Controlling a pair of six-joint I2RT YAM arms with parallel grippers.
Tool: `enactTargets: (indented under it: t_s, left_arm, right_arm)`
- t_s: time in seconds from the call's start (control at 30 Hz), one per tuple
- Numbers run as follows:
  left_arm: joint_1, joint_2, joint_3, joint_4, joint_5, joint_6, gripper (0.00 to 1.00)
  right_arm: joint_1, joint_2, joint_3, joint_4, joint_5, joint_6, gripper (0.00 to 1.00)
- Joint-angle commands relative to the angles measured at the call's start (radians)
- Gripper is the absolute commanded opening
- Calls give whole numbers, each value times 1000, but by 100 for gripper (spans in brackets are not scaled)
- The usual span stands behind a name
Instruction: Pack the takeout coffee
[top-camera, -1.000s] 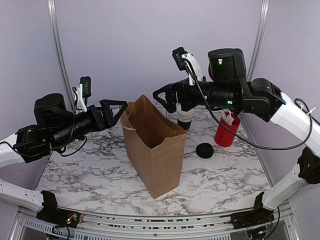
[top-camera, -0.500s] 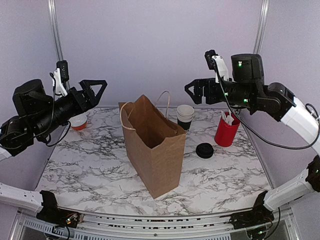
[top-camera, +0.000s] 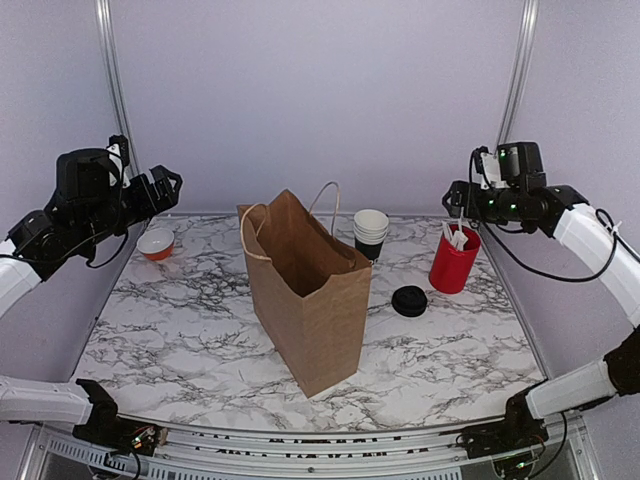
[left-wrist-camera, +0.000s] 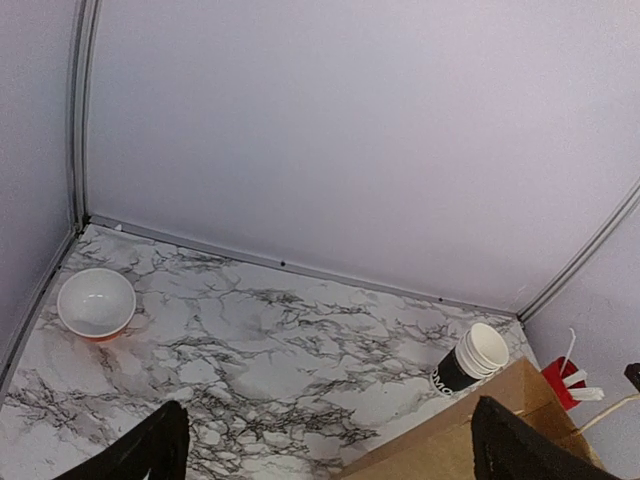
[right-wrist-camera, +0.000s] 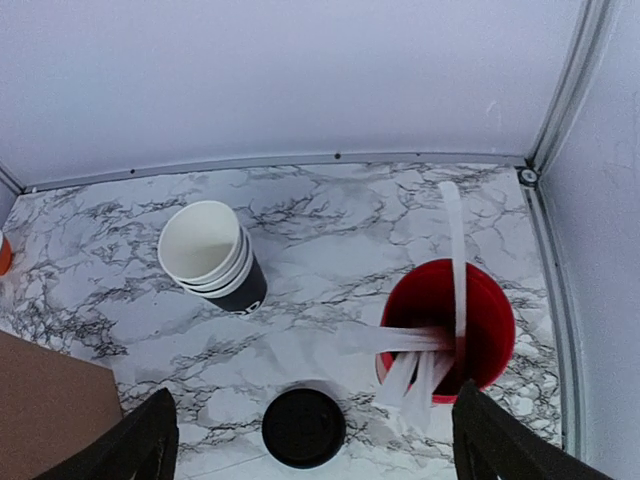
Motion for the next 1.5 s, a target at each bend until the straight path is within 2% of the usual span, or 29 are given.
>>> enactTargets:
  t_s: [0.0, 0.13, 0.23, 0.37, 0.6, 0.77, 0.87, 1.0, 1.2, 1.33, 1.47]
  left_arm:
    - [112, 23, -61, -70, 77, 53, 99]
    - [143, 11, -137, -89, 10, 88, 99]
    - [153, -14, -187, -89, -19, 110, 99]
    - [156, -48, -247, -87, -61, 134, 99]
    - [158, -137, -325, -80, -113, 163, 99]
    - [157, -174, -365, -66, -117, 171, 99]
    - [157, -174, -365, -61, -113, 169, 99]
    - [157, -172, -373, -51, -98, 149, 99]
    - [160, -187, -380, -43, -102, 146, 99]
    - [161, -186, -380, -38, -101, 146, 99]
    - [163, -187, -382, -33, -98, 147, 99]
  right_arm:
    - [-157, 44, 3, 73, -137, 11, 88]
    - [-265, 158, 36, 111, -200, -4, 82]
    - [-275, 253, 90, 134, -189, -26, 80]
    - [-280, 383, 189, 138, -163, -50, 71]
    - [-280, 509, 272, 139, -56, -97, 65]
    - [-279, 537, 287, 146, -45, -110, 51]
    - [-278, 549, 292, 150, -39, -116, 48]
    - [-278, 578, 320, 136, -40, -122, 38]
    - [-268, 578, 335, 126, -30, -124, 12]
    - [-242, 546, 328, 123, 3, -134, 0]
    - [-217, 523, 343, 89, 61, -148, 0]
